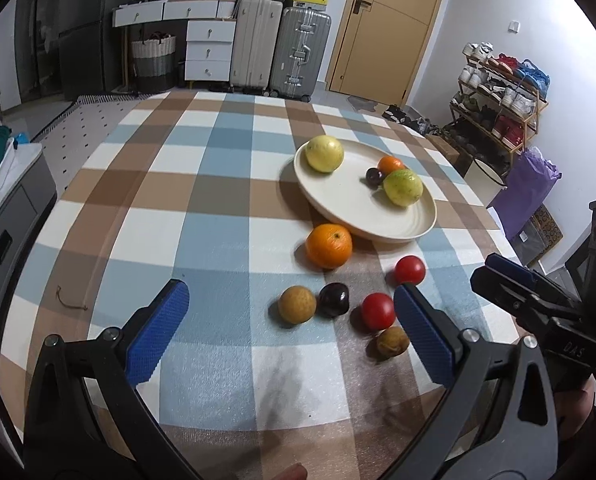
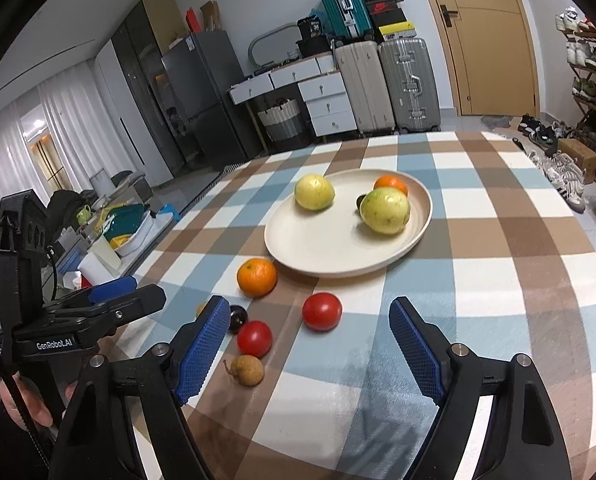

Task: Organize fruits
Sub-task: 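Withdraw both grippers from the plate toward the remaining fruits, then close the right gripper on a red tomato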

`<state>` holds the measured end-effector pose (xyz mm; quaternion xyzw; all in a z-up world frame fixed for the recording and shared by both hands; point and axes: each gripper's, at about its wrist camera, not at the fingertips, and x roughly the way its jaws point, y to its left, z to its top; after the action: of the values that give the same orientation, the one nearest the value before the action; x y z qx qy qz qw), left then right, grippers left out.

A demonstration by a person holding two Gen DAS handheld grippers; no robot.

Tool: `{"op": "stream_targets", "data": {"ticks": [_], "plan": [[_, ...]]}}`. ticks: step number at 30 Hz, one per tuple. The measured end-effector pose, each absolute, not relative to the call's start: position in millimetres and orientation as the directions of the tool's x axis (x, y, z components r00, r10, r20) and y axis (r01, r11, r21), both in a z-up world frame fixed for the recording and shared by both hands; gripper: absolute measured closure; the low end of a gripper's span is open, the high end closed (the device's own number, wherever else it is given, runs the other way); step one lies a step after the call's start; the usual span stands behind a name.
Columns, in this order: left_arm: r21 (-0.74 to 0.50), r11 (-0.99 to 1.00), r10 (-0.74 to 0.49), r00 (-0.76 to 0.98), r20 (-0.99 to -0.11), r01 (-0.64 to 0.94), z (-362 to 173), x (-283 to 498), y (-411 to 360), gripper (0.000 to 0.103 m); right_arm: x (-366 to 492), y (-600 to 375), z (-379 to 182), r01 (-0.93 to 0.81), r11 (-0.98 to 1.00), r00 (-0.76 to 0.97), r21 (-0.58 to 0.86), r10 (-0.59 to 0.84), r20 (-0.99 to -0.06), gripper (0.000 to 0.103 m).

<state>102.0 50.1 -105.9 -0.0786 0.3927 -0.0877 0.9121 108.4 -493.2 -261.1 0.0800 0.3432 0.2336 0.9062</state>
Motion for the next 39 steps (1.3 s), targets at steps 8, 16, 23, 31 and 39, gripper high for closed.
{"op": "stream_targets", "data": {"ticks": [8, 16, 23, 31, 39], "plan": [[-0.236, 0.968, -0.23, 0.655, -0.72, 0.08, -124, 110, 59, 0.001, 120, -482, -278, -0.36, 0.884, 0.621, 0.299, 0.466, -0.631, 0.019], [-0.259, 0.963, -0.244, 0.62, -0.746, 0.068, -143, 114, 68, 0.001, 138, -475, -294, -0.349, 0.885, 0.583, 0.309, 0.463, -0.668, 0.019], [-0.25, 0.965, -0.244, 0.609, -0.755, 0.077, -151, 118, 70, 0.001, 153, -466, -304, -0.349, 0.889, 0.56, 0.297, 0.452, -0.694, 0.022], [-0.228, 0.969, -0.238, 0.6, -0.764, 0.094, -157, 121, 66, 0.001, 164, -461, -310, -0.335, 0.9, 0.542, 0.279, 0.426, -0.724, 0.033], [-0.232, 0.968, -0.243, 0.585, -0.774, 0.095, -163, 127, 65, 0.001, 166, -454, -312, -0.36, 0.897, 0.529, 0.257, 0.423, -0.736, 0.071]]}}
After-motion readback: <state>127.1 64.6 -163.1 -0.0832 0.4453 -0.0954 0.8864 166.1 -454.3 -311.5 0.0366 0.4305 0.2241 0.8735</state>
